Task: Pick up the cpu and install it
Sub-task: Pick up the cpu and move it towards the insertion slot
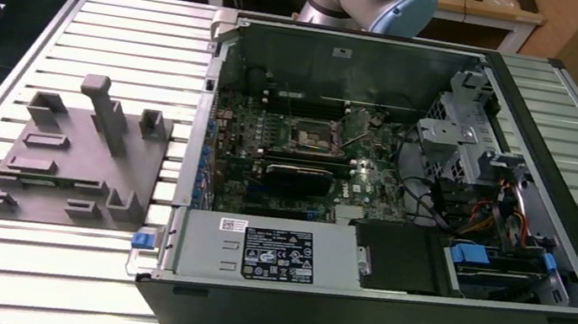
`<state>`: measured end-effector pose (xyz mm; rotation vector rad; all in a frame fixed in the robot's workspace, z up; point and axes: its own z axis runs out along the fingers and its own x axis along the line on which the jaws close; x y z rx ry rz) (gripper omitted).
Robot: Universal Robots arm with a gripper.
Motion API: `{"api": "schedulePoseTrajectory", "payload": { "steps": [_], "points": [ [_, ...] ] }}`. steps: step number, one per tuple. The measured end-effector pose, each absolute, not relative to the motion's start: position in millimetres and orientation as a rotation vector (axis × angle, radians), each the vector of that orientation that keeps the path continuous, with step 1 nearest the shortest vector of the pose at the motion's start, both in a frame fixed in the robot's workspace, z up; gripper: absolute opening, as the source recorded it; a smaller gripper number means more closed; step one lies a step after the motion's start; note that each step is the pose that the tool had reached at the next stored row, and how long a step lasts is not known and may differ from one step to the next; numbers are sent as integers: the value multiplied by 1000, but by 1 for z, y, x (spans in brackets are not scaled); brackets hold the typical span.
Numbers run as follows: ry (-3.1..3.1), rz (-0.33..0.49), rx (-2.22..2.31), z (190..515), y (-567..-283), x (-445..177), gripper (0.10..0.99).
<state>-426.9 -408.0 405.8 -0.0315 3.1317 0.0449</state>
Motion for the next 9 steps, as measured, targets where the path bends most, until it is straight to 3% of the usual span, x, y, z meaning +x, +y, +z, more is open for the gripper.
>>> {"api": "schedulePoseTrajectory", "payload": {
  "steps": [9],
  "points": [
    [3132,45,-31,406,-408,-417,533]
  ]
}}
